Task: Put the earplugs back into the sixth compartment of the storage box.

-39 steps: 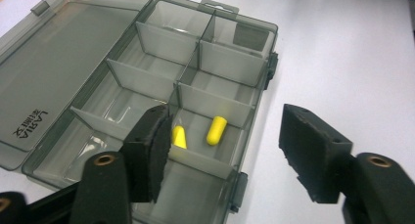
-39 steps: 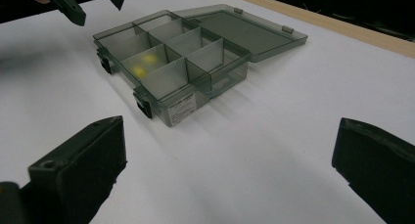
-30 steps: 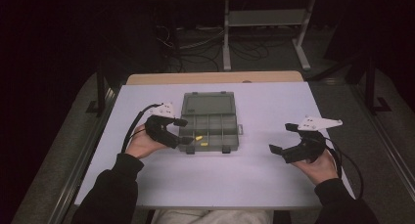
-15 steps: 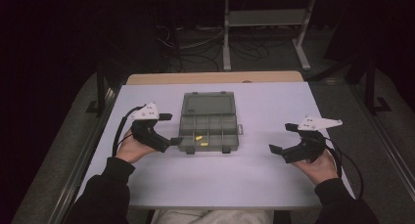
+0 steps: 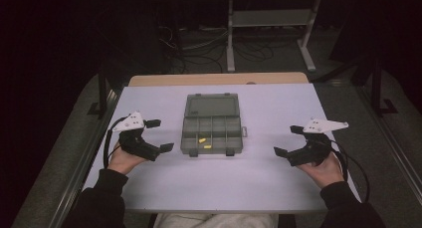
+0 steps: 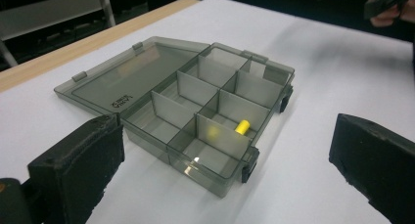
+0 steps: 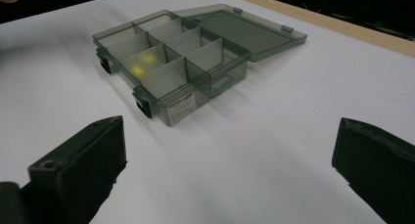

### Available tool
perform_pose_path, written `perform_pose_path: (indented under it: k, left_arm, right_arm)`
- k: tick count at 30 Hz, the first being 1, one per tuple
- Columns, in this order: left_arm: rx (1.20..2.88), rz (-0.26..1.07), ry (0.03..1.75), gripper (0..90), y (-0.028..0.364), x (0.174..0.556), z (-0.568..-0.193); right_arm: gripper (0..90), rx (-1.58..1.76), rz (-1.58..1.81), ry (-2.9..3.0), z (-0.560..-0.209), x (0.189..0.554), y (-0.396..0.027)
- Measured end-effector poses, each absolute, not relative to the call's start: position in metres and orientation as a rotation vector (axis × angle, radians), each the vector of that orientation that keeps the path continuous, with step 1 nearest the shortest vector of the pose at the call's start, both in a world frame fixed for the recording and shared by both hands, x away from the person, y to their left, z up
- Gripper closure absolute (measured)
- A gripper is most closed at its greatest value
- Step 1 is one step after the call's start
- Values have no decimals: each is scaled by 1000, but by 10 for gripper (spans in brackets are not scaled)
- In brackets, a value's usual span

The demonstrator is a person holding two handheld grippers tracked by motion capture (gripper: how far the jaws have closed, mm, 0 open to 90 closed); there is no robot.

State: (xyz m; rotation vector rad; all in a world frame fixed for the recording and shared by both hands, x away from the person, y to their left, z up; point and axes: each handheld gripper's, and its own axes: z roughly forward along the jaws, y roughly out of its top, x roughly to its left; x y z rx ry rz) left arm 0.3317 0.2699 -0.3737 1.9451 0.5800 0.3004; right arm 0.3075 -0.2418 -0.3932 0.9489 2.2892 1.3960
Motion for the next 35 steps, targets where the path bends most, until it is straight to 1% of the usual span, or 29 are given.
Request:
perform_pose_path:
  k: [14,17,22,26,35]
  left_arm:
    - [1824,399,663,0,300,314,-383]
    - [1770,435,687,0,308,309,-383]
    - [1759,461,708,0,313,304,-385]
    - [1793,491,734,0,319,299,-388]
    - [1779,477,755,0,324,294,-392]
  right_arm:
    - [0,959,1395,2271,-394,305,-244]
    - [0,966,1407,2256,-393,305,-247]
    - [0,982,1414,2240,-394,303,-250]
    - [0,989,1417,2240,-395,302,-251]
    - [0,987,1422,2238,-397,298,-252]
